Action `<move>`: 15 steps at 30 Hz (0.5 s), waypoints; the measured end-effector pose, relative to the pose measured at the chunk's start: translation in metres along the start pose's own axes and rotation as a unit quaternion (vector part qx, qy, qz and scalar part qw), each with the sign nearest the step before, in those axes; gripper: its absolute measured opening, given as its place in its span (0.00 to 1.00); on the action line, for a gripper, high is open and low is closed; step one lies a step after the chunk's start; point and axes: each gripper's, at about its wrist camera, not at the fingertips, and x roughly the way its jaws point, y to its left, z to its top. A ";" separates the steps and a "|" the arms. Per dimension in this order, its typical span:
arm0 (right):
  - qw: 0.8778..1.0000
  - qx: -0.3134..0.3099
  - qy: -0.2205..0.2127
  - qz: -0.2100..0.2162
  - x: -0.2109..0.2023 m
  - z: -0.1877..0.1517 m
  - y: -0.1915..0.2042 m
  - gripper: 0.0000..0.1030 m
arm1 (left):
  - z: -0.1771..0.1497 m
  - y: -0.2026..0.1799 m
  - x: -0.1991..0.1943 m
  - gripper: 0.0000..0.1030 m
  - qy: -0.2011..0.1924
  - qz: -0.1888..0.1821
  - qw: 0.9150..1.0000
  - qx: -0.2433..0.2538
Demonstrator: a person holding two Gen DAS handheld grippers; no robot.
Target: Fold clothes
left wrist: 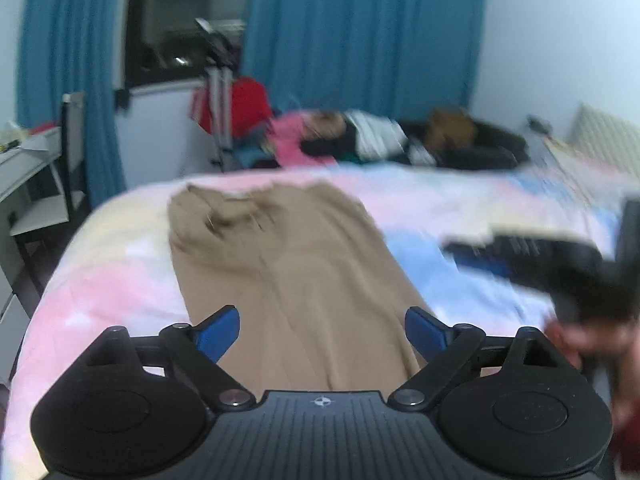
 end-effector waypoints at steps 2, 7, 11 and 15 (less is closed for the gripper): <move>1.000 0.013 0.000 -0.009 0.014 0.007 -0.005 0.28 | -0.008 0.008 0.012 0.89 -0.009 0.005 1.000 -0.024; 0.994 0.100 -0.002 -0.038 0.091 0.039 -0.039 0.29 | -0.038 0.025 0.036 0.89 0.004 0.050 0.998 -0.039; 0.980 0.185 0.002 -0.069 0.159 0.050 -0.082 0.30 | -0.050 0.045 0.056 0.89 0.023 0.052 0.997 -0.057; 0.970 0.237 0.031 -0.052 0.196 0.032 -0.114 0.32 | -0.054 0.058 0.074 0.89 0.031 0.037 0.996 -0.071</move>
